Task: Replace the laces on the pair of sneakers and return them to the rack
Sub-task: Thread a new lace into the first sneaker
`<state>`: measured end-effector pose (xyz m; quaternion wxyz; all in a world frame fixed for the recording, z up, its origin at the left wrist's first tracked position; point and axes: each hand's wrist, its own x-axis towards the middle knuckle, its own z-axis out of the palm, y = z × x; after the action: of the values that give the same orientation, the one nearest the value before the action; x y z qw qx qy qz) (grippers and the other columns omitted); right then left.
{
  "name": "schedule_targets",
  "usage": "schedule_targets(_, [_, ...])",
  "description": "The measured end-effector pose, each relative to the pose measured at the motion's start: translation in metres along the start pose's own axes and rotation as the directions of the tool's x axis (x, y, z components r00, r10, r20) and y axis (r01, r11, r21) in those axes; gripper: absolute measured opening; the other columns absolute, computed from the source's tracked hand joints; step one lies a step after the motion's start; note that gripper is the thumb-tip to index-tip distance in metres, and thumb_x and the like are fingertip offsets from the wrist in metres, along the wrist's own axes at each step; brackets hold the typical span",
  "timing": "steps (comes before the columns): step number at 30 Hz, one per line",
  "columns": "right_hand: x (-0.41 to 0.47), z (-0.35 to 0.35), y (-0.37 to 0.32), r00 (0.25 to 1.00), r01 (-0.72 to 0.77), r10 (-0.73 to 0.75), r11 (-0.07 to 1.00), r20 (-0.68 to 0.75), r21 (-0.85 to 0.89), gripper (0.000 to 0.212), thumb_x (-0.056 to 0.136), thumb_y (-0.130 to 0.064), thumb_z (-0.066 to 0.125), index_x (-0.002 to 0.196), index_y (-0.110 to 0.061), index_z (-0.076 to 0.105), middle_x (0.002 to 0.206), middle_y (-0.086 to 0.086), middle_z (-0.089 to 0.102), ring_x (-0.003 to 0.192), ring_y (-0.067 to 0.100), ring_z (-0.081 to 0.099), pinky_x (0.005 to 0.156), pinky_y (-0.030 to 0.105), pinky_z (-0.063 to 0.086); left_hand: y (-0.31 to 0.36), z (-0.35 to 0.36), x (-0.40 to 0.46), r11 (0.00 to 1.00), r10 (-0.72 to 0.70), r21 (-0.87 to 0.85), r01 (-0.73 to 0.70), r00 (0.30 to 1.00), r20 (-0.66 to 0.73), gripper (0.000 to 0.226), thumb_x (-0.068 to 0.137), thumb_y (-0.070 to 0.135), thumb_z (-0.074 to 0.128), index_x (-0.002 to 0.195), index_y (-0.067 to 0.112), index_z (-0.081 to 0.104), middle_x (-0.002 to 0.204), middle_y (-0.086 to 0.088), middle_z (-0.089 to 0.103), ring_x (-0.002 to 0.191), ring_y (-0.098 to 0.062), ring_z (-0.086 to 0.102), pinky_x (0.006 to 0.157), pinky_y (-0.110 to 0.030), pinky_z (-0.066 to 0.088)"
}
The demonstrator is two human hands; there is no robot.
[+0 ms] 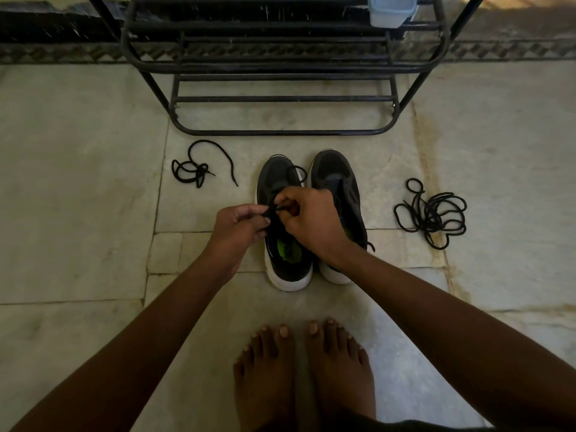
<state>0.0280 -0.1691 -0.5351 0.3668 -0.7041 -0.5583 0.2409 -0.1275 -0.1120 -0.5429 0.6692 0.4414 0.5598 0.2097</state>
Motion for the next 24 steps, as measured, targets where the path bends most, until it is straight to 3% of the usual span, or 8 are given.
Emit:
schedule_targets(4, [0.002, 0.004, -0.001, 0.999, 0.034, -0.032, 0.996, 0.025, -0.084, 0.022, 0.083, 0.000, 0.065, 0.101, -0.009, 0.074, 0.086, 0.004, 0.077, 0.075, 0.018, 0.072, 0.072, 0.037, 0.061, 0.001, 0.002, -0.001, 0.999, -0.016, -0.043, 0.016, 1.000, -0.008, 0.024, 0.094, 0.001, 0.063, 0.117, 0.001, 0.071, 0.108, -0.015, 0.076, 0.100, -0.023, 0.075, 0.089, -0.034, 0.060])
schedule_targets(7, [0.007, 0.005, 0.002, 0.998, 0.047, -0.041, 0.988, 0.044, -0.146, 0.019, 0.084, -0.001, 0.065, 0.100, -0.009, 0.070, 0.083, 0.008, 0.074, 0.074, 0.025, 0.070, 0.068, 0.043, 0.060, 0.002, 0.006, 0.000, 0.990, -0.063, -0.126, 0.058, 0.997, -0.040, 0.020, 0.097, 0.003, 0.057, 0.110, 0.002, 0.073, 0.100, -0.014, 0.077, 0.090, -0.023, 0.074, 0.082, -0.032, 0.058])
schedule_targets(9, [0.008, 0.006, 0.001, 0.995, 0.088, -0.073, 0.972, 0.074, -0.219, 0.015, 0.084, 0.002, 0.065, 0.096, -0.007, 0.069, 0.081, 0.011, 0.070, 0.073, 0.029, 0.066, 0.064, 0.045, 0.059, -0.002, 0.006, 0.002, 0.997, -0.035, -0.075, 0.033, 0.999, -0.031, 0.016, 0.100, 0.006, 0.058, 0.106, 0.006, 0.073, 0.099, -0.011, 0.076, 0.091, -0.021, 0.071, 0.081, -0.031, 0.056])
schedule_targets(13, [0.000, 0.013, 0.001, 0.983, 0.180, -0.161, 0.925, 0.083, -0.333, 0.017, 0.076, 0.008, 0.070, 0.090, -0.002, 0.067, 0.083, 0.016, 0.060, 0.071, 0.033, 0.059, 0.054, 0.044, 0.056, -0.006, 0.004, 0.005, 1.000, 0.001, 0.018, 0.000, 1.000, -0.023, 0.014, 0.099, 0.003, 0.062, 0.100, 0.012, 0.073, 0.099, -0.008, 0.075, 0.092, -0.018, 0.069, 0.081, -0.032, 0.056])
schedule_targets(17, [0.001, 0.011, 0.009, 0.989, 0.149, -0.138, 0.942, 0.058, -0.299, 0.010, 0.088, 0.002, 0.066, 0.097, -0.001, 0.068, 0.101, 0.016, 0.055, 0.080, 0.029, 0.060, 0.066, 0.047, 0.059, -0.005, 0.003, 0.008, 0.996, 0.036, 0.080, -0.034, 0.999, -0.016, 0.015, 0.096, 0.000, 0.065, 0.094, 0.013, 0.073, 0.093, -0.013, 0.072, 0.082, -0.018, 0.066, 0.076, -0.032, 0.056])
schedule_targets(21, [0.009, 0.004, 0.008, 0.992, 0.111, -0.096, 0.970, 0.078, -0.216, 0.010, 0.085, -0.002, 0.072, 0.094, -0.001, 0.074, 0.092, 0.014, 0.058, 0.080, 0.028, 0.061, 0.071, 0.044, 0.056, -0.001, 0.007, 0.008, 0.987, 0.065, 0.150, -0.064, 0.998, -0.006, 0.021, 0.097, -0.003, 0.060, 0.092, 0.014, 0.071, 0.088, -0.007, 0.070, 0.080, -0.016, 0.065, 0.067, -0.026, 0.054])
schedule_targets(24, [0.011, -0.005, 0.006, 0.989, 0.088, -0.063, 0.978, 0.134, -0.188, 0.015, 0.084, -0.017, 0.078, 0.096, -0.007, 0.076, 0.093, 0.011, 0.064, 0.084, 0.025, 0.061, 0.079, 0.039, 0.053, -0.001, 0.006, 0.012, 0.984, 0.063, 0.168, -0.064, 0.998, 0.008, 0.022, 0.099, -0.001, 0.054, 0.091, 0.016, 0.065, 0.094, -0.009, 0.069, 0.084, -0.019, 0.063, 0.065, -0.030, 0.051])
